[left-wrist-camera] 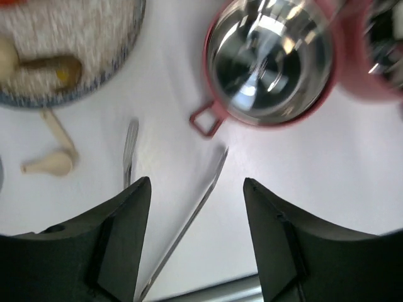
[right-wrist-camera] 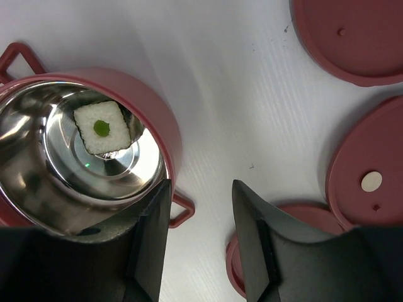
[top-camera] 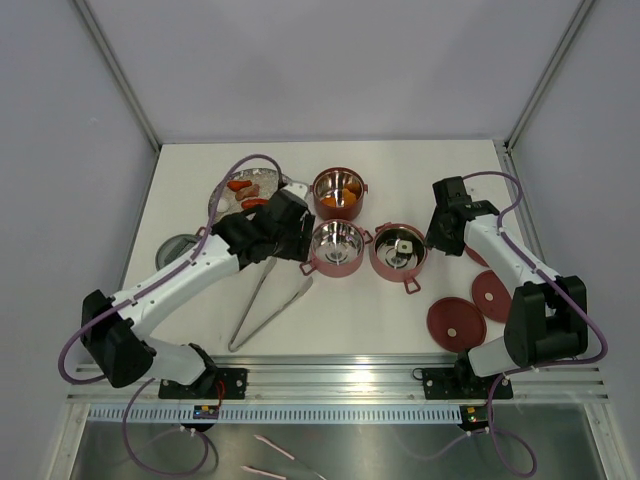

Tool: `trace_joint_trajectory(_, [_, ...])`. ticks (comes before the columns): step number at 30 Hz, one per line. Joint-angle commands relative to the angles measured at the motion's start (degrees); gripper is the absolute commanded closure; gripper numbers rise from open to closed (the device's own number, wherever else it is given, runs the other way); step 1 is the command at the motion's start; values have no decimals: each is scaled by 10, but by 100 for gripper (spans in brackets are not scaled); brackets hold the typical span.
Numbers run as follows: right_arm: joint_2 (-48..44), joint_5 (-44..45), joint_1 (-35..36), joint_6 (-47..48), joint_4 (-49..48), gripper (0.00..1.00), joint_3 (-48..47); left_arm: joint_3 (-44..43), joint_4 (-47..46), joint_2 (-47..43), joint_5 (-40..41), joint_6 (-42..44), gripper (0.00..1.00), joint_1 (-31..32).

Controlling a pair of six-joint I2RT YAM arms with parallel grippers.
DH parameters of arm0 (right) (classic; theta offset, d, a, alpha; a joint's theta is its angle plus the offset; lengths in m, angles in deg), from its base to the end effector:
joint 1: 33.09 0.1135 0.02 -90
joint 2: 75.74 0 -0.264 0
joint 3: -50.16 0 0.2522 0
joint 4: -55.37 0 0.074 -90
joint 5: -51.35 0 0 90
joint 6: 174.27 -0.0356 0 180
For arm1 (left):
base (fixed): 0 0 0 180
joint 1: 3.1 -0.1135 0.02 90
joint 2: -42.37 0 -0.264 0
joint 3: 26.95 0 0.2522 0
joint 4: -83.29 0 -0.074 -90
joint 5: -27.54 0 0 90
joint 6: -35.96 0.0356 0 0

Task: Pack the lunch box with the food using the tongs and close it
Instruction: Place the packing box at the center of the board, then pick up the clamp at the center of the board.

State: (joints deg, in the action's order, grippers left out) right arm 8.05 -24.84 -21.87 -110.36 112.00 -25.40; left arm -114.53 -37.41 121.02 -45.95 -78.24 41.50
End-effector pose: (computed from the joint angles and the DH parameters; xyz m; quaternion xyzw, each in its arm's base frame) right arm 0.2833 0.0475 0.2416 0.1513 0.9574 -0.0421 0.2422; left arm 0.2109 -0.1937 0.3282 0.1170 0.9249 -0.0781 0.3531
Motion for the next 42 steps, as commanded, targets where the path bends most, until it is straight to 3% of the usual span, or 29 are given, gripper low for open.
trace_joint_trajectory(1, [-13,-16,-2,9,-18,49,-13,80,71,-38,-2,-18,25,7])
trace_joint_trajectory(4, [-6,-29,-2,7,-24,48,-12,118,117,-68,8,-28,3,8])
trace_joint_trajectory(7, [1,-40,-3,3,-29,48,-16,149,151,-75,1,-45,1,7])
trace_joint_trajectory(12, [8,-48,-3,4,-28,48,-24,178,184,-72,3,-82,1,2])
trace_joint_trajectory(16, [7,-47,-2,9,-27,47,-24,223,158,-68,-64,-86,1,-18])
trace_joint_trajectory(25, [4,-50,-2,10,-29,47,-20,235,133,-19,-133,-80,1,-62])
trace_joint_trajectory(34, [4,-56,-2,12,-29,47,-24,235,81,49,-129,-65,1,-93])
trace_joint_trajectory(38, [0,-55,-3,13,-28,47,-24,241,64,74,-136,-59,7,-94])
trace_joint_trajectory(42, [-4,-55,-3,13,-26,47,-19,243,51,91,-136,-55,23,-94])
